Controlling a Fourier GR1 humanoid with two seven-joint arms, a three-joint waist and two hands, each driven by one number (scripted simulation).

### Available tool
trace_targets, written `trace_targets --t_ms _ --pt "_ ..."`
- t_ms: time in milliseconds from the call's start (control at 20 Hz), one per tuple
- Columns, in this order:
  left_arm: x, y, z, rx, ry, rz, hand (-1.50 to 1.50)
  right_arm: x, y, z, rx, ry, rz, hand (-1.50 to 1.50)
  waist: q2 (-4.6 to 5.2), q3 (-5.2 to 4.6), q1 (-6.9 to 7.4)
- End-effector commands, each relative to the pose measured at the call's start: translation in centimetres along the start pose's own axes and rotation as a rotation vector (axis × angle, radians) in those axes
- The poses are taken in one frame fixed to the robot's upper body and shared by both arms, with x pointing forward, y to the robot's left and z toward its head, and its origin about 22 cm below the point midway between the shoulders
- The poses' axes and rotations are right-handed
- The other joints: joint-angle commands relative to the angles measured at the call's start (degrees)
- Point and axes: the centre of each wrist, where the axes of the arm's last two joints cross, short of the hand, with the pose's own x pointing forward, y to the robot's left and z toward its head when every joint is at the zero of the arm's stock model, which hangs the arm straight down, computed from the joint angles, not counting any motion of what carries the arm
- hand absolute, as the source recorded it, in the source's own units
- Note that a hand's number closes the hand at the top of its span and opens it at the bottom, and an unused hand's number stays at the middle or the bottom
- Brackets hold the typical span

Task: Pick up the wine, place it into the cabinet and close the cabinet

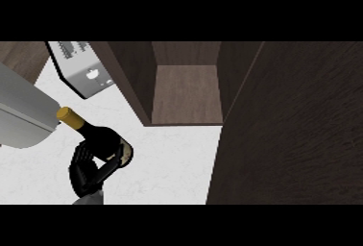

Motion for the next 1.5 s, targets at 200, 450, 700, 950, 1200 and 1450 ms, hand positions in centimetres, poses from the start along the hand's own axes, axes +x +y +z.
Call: trace_targets --t_ms 200,450,700,950,1200,1450 --pt "0.2 -4.0 -1.3 -0.072 -0.14 -0.155 1.5 -0.1 0.9 3.4 0.067 0.034 -0.047 -1.5 0.06 -0.07 -0.07" --pt "0.0 -3.2 -0.3 -0.471 -0.113 -0.084 1.5 -0.3 1.0 1.0 0.085 0.039 -0.053 -1.5 -0.11 -0.07 -0.12" --pt "2.5 -5.8 -3.0 -0.704 -0.178 -0.015 1.5 -0.2 0.5 2.2 0.071 0.019 -0.029 -1.5 -0.11 -0.02 -0.22" --pt "4.6 -6.6 -0.9 -0.759 -0.231 0.025 1.5 0.5 -0.4 1.1 0.056 0.032 -0.037 -1.5 -0.16 -0.03 0.76" --pt "9.9 -10.6 -0.4 -0.822 -0.168 0.145 1.5 0.1 -0.2 0.7 0.038 0.017 -0.032 -1.5 -0.33 0.03 1.23" --pt "13.3 -13.9 1.2 -0.845 -0.135 0.189 1.5 -0.6 0.1 0.8 0.048 0.025 -0.069 -1.5 -0.06 -0.02 0.85"
